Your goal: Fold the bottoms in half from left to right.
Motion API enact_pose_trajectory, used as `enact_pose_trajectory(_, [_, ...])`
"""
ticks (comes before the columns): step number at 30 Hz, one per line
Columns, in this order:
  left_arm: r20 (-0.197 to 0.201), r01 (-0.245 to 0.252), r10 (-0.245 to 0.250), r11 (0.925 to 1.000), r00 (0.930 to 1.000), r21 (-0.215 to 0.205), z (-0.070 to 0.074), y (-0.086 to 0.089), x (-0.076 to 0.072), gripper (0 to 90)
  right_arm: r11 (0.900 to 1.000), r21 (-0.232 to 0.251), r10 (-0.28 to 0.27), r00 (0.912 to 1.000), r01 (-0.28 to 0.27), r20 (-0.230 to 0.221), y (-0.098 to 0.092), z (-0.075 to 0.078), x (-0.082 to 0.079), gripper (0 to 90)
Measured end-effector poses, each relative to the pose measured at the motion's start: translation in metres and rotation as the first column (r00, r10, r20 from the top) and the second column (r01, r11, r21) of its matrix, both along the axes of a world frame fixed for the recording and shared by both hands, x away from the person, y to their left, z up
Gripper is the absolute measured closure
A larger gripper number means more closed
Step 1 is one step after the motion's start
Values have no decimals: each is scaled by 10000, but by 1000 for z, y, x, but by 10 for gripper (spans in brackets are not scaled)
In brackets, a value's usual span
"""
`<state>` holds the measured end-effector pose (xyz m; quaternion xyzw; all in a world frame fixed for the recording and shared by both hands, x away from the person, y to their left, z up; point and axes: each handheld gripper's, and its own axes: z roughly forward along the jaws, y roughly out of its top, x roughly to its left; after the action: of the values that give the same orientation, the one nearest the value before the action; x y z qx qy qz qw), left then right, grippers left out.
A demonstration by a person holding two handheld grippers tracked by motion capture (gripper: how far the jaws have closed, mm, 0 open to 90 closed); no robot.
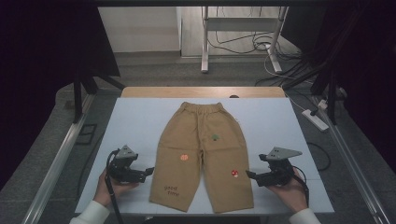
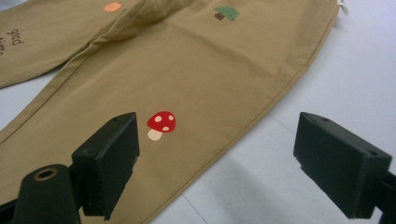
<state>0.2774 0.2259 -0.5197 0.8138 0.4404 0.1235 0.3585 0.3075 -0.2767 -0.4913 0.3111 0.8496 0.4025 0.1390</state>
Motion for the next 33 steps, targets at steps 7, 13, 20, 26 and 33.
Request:
enact_pose_trajectory(7, [52, -41, 41, 10000, 10000, -9, 0, 0, -1, 103, 10000, -51, -40, 10000, 40, -12, 0, -2, 3, 147])
enact_pose_trajectory(13, [68, -67, 67, 10000, 10000, -33, 0, 1, 2, 103, 9999, -115, -29, 10000, 29, -32, 2, -2, 7, 148])
enact_pose_trajectory(20, [101, 69, -68, 10000, 9999, -72, 1, 1, -1, 110, 9997, -222, -110, 9999, 110, 6, 5, -2, 4, 148])
enact_pose_trajectory(26, [44, 148, -148, 9999, 9999, -10, 1, 0, -1, 112, 9998, -196, -32, 9999, 34, 103, 9, 0, 4, 148])
enact_pose_trajectory(33, [86, -26, 27, 10000, 10000, -64, 1, 3, -2, 117, 9996, -171, 243, 9997, -242, 68, 21, 0, 8, 149])
